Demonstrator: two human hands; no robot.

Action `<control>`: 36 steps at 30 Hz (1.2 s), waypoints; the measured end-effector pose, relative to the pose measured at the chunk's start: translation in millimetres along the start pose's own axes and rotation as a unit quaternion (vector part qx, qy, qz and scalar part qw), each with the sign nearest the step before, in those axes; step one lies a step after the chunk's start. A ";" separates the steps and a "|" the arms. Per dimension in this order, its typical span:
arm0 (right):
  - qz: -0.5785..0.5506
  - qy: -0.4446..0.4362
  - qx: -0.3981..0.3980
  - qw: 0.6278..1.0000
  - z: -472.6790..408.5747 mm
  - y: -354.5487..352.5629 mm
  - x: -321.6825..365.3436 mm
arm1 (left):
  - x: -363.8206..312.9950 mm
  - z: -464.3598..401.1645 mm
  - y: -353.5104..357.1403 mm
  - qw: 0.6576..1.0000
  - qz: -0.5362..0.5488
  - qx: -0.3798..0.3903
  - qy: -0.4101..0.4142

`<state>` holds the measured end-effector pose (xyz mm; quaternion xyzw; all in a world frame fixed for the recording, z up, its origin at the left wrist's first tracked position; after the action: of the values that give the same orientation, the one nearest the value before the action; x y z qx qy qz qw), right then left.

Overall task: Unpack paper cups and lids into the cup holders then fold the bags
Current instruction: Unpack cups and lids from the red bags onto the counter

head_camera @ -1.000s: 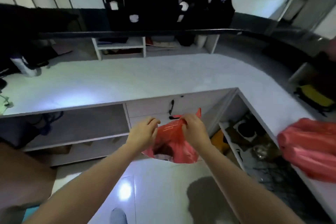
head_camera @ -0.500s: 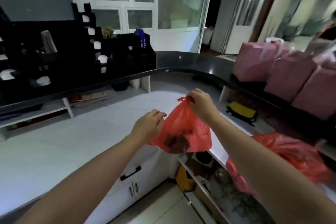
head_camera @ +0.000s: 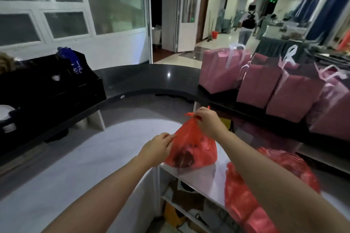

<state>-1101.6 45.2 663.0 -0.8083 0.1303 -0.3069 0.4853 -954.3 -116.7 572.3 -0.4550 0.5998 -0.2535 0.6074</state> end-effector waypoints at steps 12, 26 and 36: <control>-0.027 0.116 0.037 0.992 -19.2 -1.0 -117.3 | -13.3 -136.6 22.4 0.997 -0.043 -0.019 0.058; -0.022 0.160 0.052 0.985 21.6 -6.4 -192.4 | -88.7 -272.6 128.9 0.951 0.029 0.280 0.128; 0.023 0.260 -0.042 0.964 46.4 -6.3 -215.5 | -69.3 -300.7 169.0 0.920 0.037 0.355 0.164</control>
<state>-1240.8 190.6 573.0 -0.7173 0.2838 -0.4892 0.4070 -1293.6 -55.0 502.2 -0.1393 0.5778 -0.4983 0.6312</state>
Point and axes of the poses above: each hand's wrist, its own z-axis away from the middle knuckle, its own y-axis out of the palm, x = y × z, the point moved 3 cm from there along -z, towards the middle knuckle, and after that the axes turned 5 degrees about z, right-handed, at the moved point
